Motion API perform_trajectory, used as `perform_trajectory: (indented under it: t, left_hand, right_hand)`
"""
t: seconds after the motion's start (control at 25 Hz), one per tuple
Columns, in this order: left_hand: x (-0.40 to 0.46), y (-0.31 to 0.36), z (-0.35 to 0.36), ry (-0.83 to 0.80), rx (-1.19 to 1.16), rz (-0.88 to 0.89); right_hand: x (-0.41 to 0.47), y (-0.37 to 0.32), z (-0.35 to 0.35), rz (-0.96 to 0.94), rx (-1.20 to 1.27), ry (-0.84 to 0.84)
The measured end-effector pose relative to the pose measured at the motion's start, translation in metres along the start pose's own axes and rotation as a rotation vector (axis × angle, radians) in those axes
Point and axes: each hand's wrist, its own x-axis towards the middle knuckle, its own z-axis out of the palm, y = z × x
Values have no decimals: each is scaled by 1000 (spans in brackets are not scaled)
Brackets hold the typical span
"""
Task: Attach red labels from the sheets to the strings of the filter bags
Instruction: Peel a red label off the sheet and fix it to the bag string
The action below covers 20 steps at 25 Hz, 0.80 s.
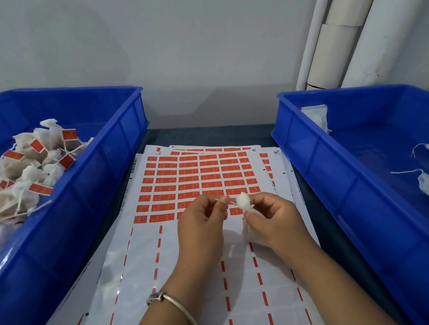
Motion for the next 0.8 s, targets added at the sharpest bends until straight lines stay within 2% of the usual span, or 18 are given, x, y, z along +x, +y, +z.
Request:
perform_trajectory:
  t: [0.28,0.48,0.6,0.8]
  left_hand:
    - [2,-3,1,72,70,52]
    - [12,-4,-5,215,27,-66]
    - [13,-6,-6,249,35,-61]
    - [10,-2,-8,192,-29,-27]
  right_hand:
    - [3,4,1,-4,51,-80]
    - [2,2,-2,30,25,-189]
    - [1,-2,-2,59,1,-279]
    - [-3,-11,-5,95,-60,-451]
